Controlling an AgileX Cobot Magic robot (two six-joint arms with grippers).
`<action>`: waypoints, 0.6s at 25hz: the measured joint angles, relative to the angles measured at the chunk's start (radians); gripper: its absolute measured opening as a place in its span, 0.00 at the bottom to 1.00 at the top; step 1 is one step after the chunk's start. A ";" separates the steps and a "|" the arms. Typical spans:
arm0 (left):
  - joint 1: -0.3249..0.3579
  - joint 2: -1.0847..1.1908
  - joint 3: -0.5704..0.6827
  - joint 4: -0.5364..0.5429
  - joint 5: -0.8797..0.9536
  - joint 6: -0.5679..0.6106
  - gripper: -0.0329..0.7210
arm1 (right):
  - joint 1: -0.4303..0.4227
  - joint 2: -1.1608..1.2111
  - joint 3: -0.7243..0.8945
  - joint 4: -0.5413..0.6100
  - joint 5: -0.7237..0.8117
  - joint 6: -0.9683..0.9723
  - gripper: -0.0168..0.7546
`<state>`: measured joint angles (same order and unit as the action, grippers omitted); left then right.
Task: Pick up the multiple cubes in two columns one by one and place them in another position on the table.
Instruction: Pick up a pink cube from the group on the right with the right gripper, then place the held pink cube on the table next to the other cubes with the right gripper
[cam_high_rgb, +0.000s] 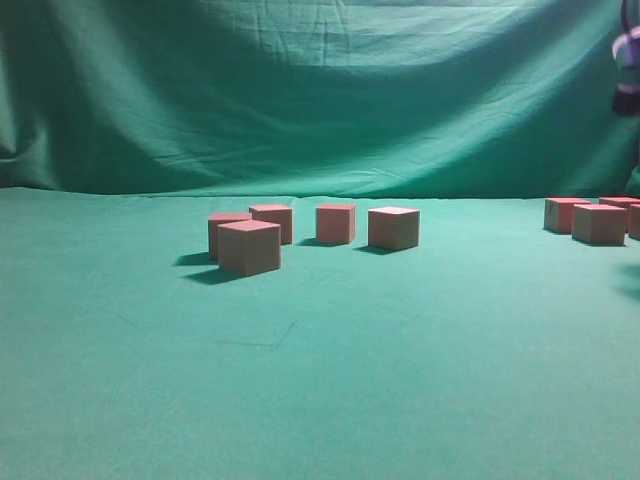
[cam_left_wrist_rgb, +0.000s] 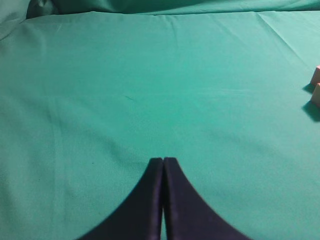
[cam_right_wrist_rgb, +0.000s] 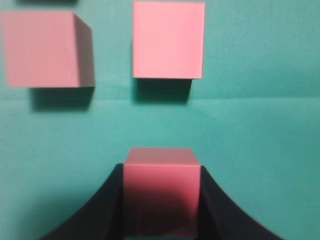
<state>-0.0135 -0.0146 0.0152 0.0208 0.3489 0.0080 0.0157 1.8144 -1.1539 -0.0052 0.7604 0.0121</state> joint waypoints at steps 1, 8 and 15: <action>0.000 0.000 0.000 0.000 0.000 0.000 0.04 | 0.004 -0.017 -0.022 0.002 0.050 0.000 0.37; 0.000 0.000 0.000 0.000 0.000 0.000 0.04 | 0.109 -0.165 -0.119 0.027 0.285 0.000 0.37; 0.000 0.000 0.000 0.000 0.000 0.000 0.04 | 0.371 -0.250 -0.118 0.077 0.320 -0.038 0.37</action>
<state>-0.0135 -0.0146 0.0152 0.0208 0.3489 0.0080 0.3872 1.5641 -1.2723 0.0720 1.0800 -0.0259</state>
